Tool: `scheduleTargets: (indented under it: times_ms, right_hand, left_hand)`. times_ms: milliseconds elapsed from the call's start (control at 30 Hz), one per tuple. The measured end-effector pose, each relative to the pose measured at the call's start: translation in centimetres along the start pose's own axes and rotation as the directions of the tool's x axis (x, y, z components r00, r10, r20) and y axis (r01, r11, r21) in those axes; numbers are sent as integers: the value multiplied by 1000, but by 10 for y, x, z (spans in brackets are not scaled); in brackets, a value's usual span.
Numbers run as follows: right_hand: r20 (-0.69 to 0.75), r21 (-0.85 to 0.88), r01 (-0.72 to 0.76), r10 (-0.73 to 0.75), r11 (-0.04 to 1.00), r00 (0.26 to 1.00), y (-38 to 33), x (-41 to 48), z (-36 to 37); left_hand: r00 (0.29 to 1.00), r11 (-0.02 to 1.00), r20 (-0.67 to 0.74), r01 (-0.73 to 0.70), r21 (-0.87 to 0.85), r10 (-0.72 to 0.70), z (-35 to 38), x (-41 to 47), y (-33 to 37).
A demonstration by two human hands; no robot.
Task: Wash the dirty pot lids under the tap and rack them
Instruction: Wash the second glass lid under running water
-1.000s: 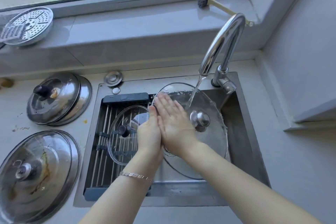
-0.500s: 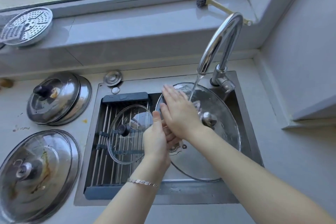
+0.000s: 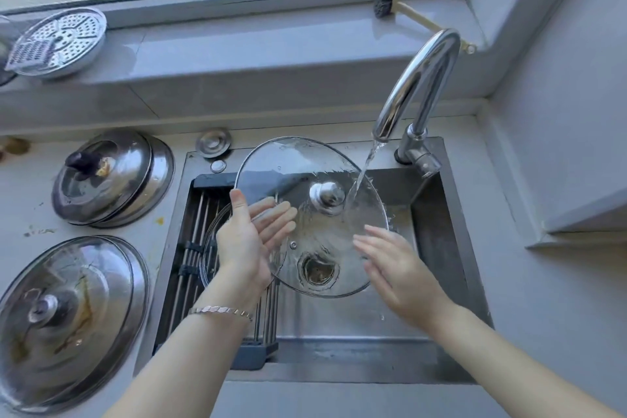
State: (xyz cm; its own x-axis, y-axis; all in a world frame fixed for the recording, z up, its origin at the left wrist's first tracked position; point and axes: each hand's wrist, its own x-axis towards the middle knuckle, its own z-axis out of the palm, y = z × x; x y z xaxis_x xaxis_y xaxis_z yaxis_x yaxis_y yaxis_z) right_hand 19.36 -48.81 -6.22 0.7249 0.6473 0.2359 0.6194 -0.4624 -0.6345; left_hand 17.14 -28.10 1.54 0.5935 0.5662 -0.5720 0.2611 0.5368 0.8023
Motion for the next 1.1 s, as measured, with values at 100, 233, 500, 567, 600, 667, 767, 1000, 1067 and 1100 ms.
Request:
scheduleTargets:
  times_ms: [100, 233, 500, 567, 600, 667, 767, 1000, 1067, 1100]
  right_hand:
    - [-35, 134, -265, 272, 955, 962, -10, 29, -21]
    - [201, -91, -341, 352, 936, 914, -25, 63, -28]
    - [60, -133, -699, 710, 703, 702, -38, 102, -20]
    - [165, 12, -782, 770, 623, 616, -34, 110, -20]
    - [174, 107, -790, 771, 604, 613, -32, 111, -18]
    - [128, 303, -765, 771, 569, 624, -33, 110, -18]
    - [-29, 458, -643, 733, 614, 680, -36, 101, -17]
    - [11, 727, -458, 658, 512, 753, -24, 83, -19]
    - [10, 645, -507, 658, 571, 753, -27, 81, -17]
    - [-4, 583, -535, 660, 612, 751, -29, 80, -17]
  left_hand:
    - [999, 999, 37, -15, 52, 13, 2, -6, 3]
    - [997, 995, 73, -34, 97, 27, 9, -17, 1]
    - [996, 990, 37, -87, 108, 83, 23, -32, -1]
    - [993, 989, 29, -115, 95, 113, 26, -33, 1]
    - [992, 988, 28, -126, 95, 124, 25, -32, 2]
    - [991, 986, 40, -131, 99, 127, 23, -29, 6]
    - [991, 989, 71, -116, 89, 110, 19, -24, 12]
    - [991, 994, 113, -76, 73, 68, 14, -22, 12]
    - [992, 995, 106, -73, 73, 65, 13, -22, 10]
    - [993, 995, 100, -71, 73, 64, 13, -22, 8]
